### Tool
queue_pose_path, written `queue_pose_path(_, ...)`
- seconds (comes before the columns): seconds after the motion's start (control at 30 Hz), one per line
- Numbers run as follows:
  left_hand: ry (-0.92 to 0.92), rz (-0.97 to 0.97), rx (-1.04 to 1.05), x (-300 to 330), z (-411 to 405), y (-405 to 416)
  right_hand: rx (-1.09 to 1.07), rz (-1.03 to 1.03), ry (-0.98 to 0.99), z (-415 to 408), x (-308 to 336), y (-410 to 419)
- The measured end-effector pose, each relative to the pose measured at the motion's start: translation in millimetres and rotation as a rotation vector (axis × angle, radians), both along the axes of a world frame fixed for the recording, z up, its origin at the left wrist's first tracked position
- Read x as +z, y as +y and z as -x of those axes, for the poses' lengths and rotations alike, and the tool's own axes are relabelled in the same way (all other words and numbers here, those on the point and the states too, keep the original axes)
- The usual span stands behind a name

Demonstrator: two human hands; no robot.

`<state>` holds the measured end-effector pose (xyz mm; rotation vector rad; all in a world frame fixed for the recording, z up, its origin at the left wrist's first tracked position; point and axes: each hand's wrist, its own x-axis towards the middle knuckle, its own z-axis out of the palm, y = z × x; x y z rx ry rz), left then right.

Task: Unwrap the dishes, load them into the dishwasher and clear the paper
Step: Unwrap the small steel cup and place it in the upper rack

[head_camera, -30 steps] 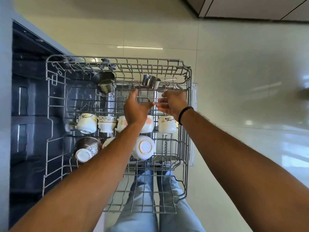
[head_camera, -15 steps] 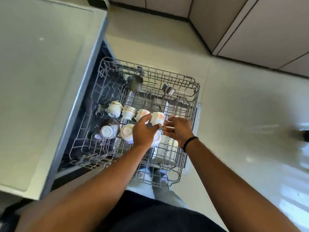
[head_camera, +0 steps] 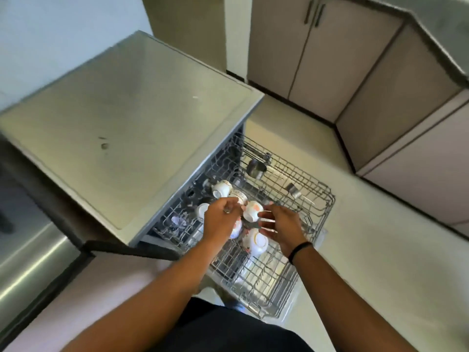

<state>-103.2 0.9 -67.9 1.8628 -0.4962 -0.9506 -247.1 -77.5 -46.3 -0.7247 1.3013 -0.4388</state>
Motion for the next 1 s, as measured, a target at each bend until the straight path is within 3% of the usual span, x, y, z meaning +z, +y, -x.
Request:
queue_pose_path(0.43, 0.210, 0.215, 0.475, 60, -80, 113, 0.351, 0.137, -0.071, -130, 61, 87)
queue_pose_path(1.0, 0.053, 0.389, 0.729, 97, -99, 245, 0.757, 0.368, -0.117, -185, 113, 214)
